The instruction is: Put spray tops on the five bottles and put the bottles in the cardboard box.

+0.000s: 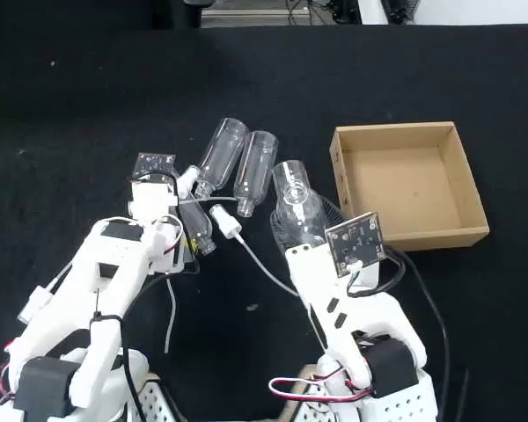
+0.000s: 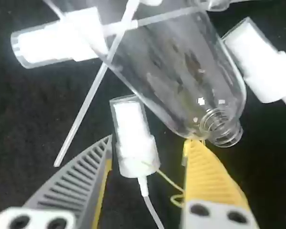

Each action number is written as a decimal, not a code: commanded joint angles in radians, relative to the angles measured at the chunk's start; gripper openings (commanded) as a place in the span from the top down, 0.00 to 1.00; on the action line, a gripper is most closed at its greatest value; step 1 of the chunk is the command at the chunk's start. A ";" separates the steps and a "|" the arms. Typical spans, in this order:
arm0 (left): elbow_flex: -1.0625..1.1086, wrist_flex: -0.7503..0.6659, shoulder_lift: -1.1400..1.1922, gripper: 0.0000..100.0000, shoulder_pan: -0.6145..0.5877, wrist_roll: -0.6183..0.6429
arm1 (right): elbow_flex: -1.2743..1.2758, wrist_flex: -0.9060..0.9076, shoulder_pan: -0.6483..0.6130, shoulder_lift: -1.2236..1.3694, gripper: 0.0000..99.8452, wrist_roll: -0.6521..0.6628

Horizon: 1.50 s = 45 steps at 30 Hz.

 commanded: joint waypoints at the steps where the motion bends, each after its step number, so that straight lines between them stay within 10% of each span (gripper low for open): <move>1: -0.113 0.095 0.075 0.78 0.018 0.003 | 0.001 0.003 0.026 -0.022 0.99 -0.002; 19: -0.282 0.163 0.239 0.78 -0.007 0.003 | 0.005 0.002 0.026 -0.022 0.99 0.003; 28: -0.223 0.206 0.215 0.95 -0.001 -0.026 | 0.005 0.002 0.023 -0.022 0.99 -0.002; 39: -0.539 0.529 -0.252 0.97 -0.102 -0.118 | 0.002 -0.018 0.018 -0.022 0.99 -0.005; 45: -0.799 0.463 -0.338 0.97 -0.045 -0.063 | 0.033 -0.080 -0.044 -0.022 0.99 -0.005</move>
